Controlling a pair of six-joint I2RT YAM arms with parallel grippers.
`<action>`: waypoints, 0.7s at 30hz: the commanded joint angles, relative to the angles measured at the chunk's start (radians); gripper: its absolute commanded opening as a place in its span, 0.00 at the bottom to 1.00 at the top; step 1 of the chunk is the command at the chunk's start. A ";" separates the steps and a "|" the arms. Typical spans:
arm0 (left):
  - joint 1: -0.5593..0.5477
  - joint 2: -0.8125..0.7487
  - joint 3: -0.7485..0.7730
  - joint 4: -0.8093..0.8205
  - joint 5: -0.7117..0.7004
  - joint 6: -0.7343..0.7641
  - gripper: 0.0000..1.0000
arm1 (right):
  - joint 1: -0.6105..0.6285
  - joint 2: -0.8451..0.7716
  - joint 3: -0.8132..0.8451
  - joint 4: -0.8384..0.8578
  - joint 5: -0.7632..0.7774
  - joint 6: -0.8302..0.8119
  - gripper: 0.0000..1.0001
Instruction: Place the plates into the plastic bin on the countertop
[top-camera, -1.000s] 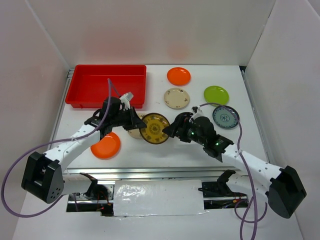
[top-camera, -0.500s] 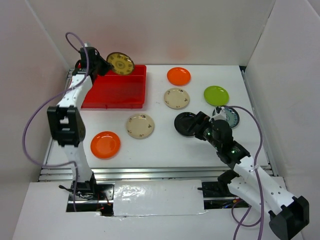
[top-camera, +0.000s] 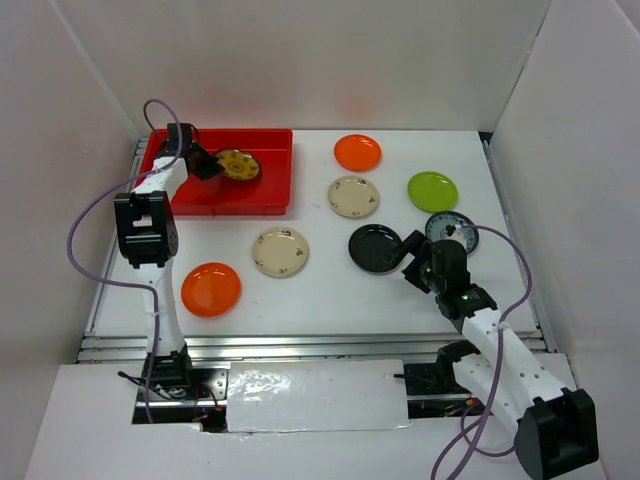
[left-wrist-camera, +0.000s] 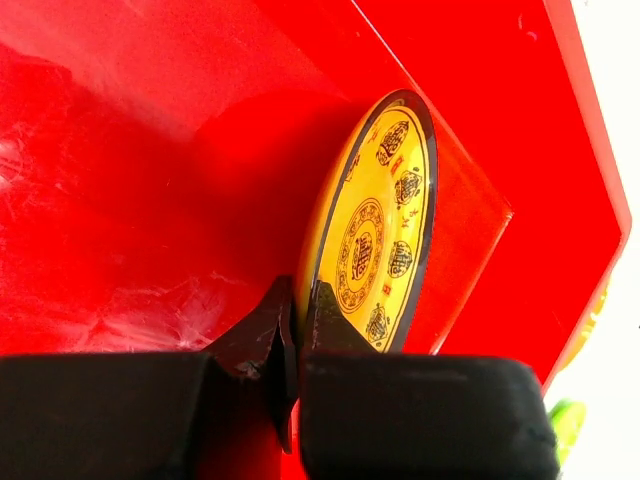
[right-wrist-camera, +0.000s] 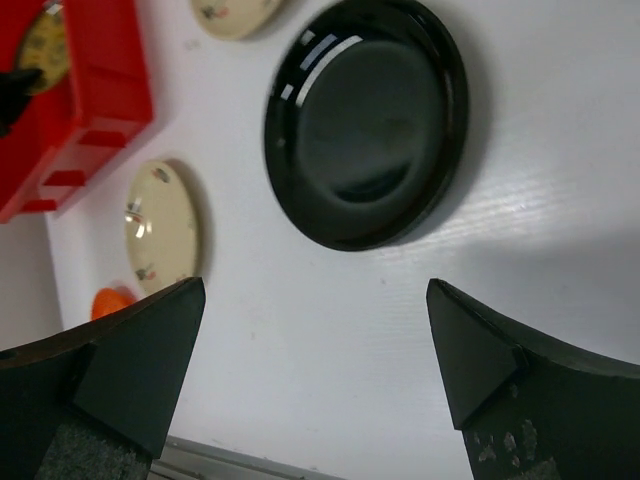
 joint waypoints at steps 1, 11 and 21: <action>0.011 -0.057 -0.005 0.049 0.004 0.008 0.02 | -0.027 0.043 -0.026 0.075 -0.058 -0.012 1.00; 0.006 -0.162 -0.026 -0.171 -0.189 0.022 0.99 | -0.029 0.251 0.039 0.007 0.164 0.064 1.00; -0.127 -0.588 -0.237 -0.237 -0.374 0.105 0.99 | -0.126 0.582 0.094 0.233 -0.021 0.069 0.65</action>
